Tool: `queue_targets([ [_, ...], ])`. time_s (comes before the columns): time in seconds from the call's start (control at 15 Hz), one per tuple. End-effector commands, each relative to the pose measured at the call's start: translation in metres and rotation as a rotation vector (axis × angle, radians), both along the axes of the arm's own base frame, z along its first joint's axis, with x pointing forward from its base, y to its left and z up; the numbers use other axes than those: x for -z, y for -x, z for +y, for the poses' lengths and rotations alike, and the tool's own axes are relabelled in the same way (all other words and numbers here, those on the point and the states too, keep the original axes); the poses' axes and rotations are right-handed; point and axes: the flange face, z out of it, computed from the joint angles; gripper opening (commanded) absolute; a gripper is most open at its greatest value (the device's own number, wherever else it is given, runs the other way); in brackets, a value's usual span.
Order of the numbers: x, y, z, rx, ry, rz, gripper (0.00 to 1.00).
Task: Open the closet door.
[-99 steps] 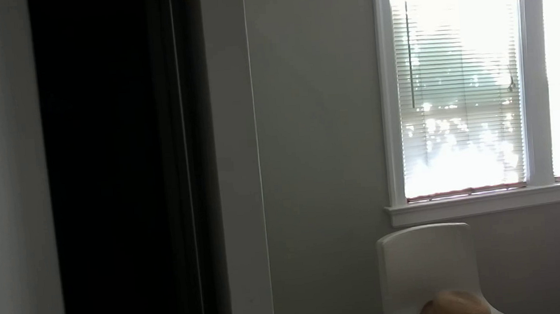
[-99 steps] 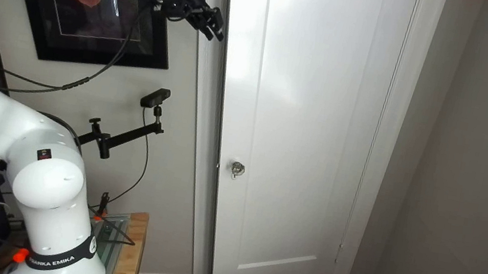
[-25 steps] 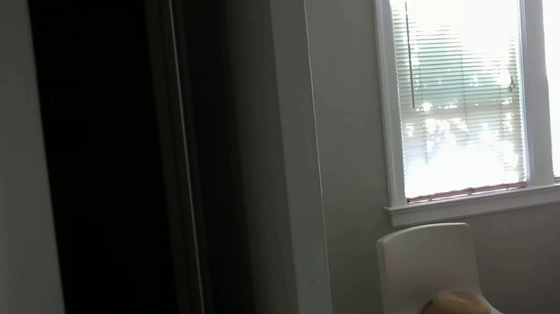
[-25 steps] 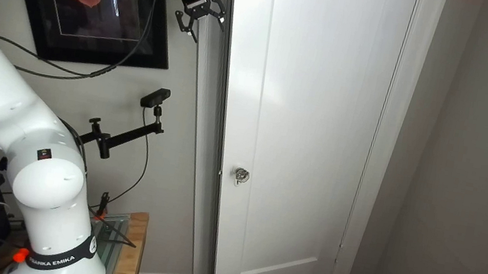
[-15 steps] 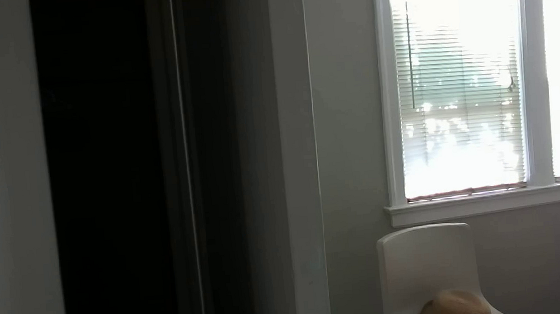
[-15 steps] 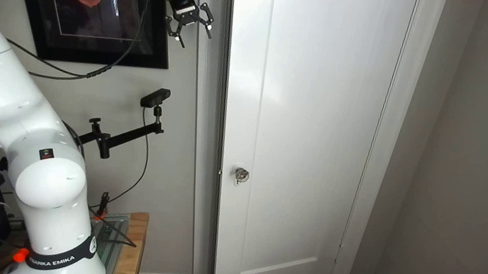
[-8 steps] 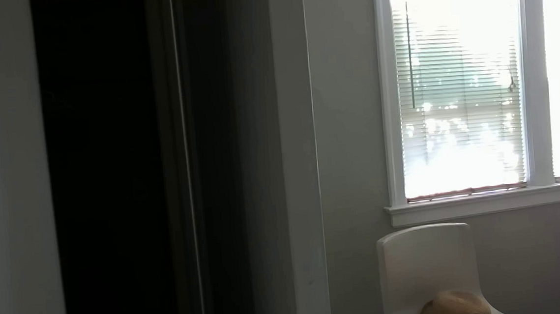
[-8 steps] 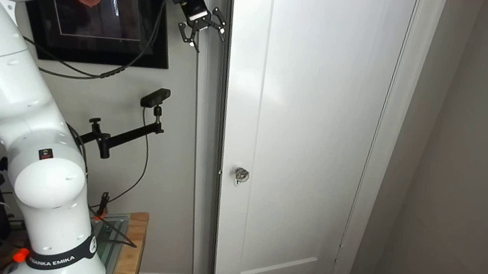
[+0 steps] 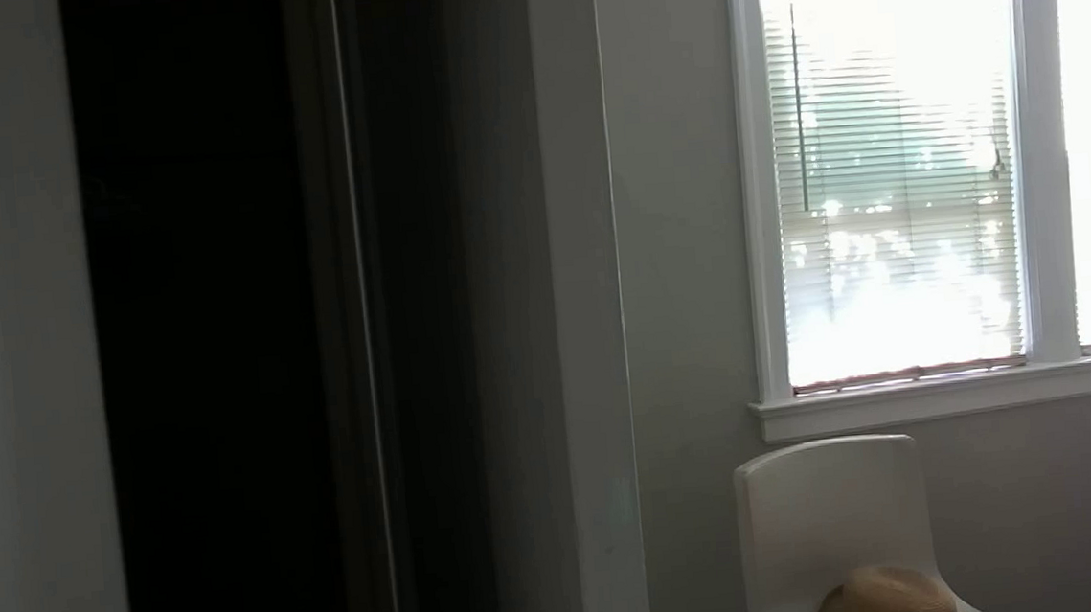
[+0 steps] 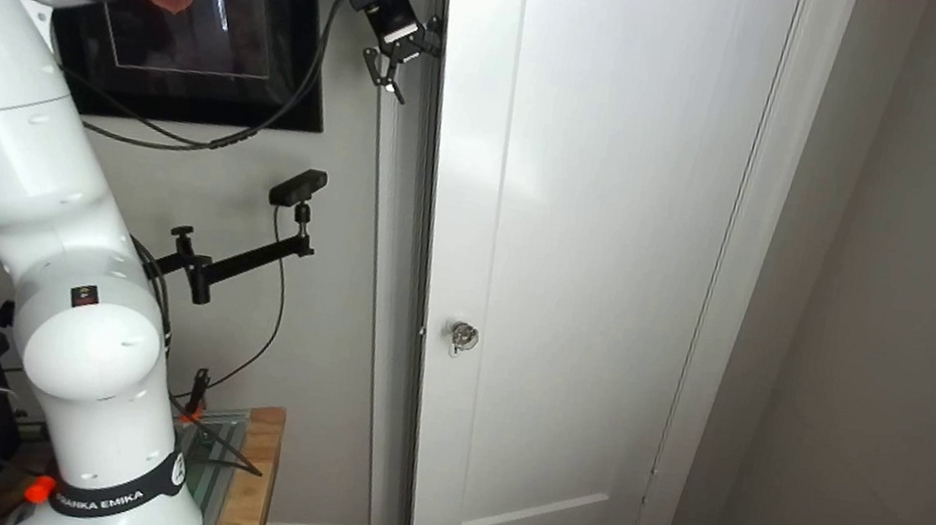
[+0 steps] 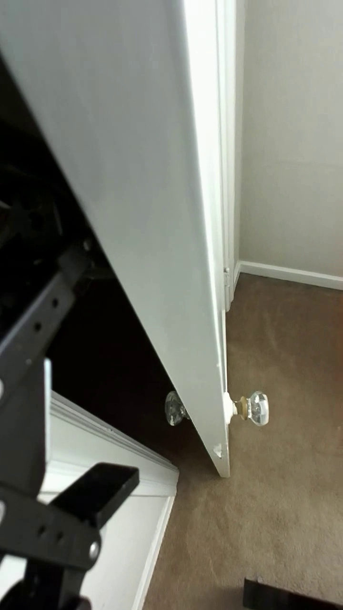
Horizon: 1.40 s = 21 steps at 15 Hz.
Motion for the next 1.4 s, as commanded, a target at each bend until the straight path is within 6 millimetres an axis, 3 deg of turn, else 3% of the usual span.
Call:
queue_targets([
  [0.0,-0.006,-0.006,-0.005,0.039,0.027,-0.012,1.00],
  [1.33,-0.017,-0.026,-0.067,0.125,0.084,0.052,1.00],
])
